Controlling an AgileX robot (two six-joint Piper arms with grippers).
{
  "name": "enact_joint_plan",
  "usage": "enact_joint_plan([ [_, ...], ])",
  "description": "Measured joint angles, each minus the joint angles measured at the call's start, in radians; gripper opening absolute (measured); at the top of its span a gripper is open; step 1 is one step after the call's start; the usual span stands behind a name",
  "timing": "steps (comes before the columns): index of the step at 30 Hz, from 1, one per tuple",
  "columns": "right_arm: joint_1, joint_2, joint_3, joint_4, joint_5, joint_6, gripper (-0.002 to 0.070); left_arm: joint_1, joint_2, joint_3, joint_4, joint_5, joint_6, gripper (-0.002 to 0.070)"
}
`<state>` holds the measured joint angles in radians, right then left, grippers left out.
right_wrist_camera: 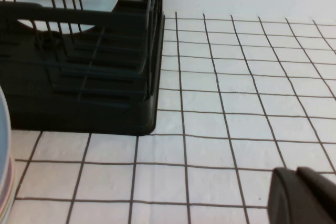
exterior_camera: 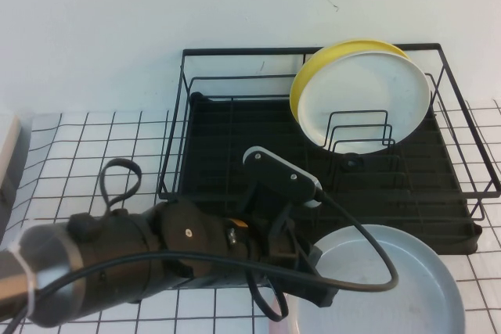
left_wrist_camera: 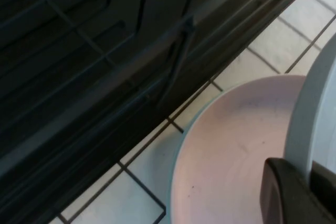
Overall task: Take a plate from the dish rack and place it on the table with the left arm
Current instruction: Place the plate from the table
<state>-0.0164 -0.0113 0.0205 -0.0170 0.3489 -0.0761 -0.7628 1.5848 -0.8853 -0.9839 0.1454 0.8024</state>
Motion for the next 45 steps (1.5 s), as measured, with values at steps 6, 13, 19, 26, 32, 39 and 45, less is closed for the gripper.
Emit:
enact_joint_plan([
  [6,0.000,0.000,0.000,0.000,0.000,0.000,-0.0003,0.000,0.046,0.000,-0.004,-0.035,0.006,0.0002],
  [13,0.000,0.000,0.000,0.000,0.000,0.000,-0.0003,0.000,0.055,0.000,-0.004,-0.074,0.052,0.0001],
  [19,0.000,0.000,0.000,0.000,0.000,0.000,-0.0003,0.000,0.055,0.000,-0.004,-0.071,0.055,0.0000],
  [26,0.000,0.000,0.000,0.000,0.000,0.000,-0.0003,0.002,0.057,0.000,0.001,-0.066,0.057,0.0000],
  [32,0.000,0.000,0.000,0.000,0.000,0.000,-0.0003,0.002,0.084,0.000,0.035,-0.058,0.057,0.0000],
  [39,0.000,0.000,0.000,0.000,0.000,0.000,-0.0003,0.002,0.101,0.000,0.060,-0.056,0.057,0.0000],
  [45,0.000,0.000,0.000,0.000,0.000,0.000,-0.0003,0.002,0.103,0.000,0.071,-0.062,0.059,0.0059],
])
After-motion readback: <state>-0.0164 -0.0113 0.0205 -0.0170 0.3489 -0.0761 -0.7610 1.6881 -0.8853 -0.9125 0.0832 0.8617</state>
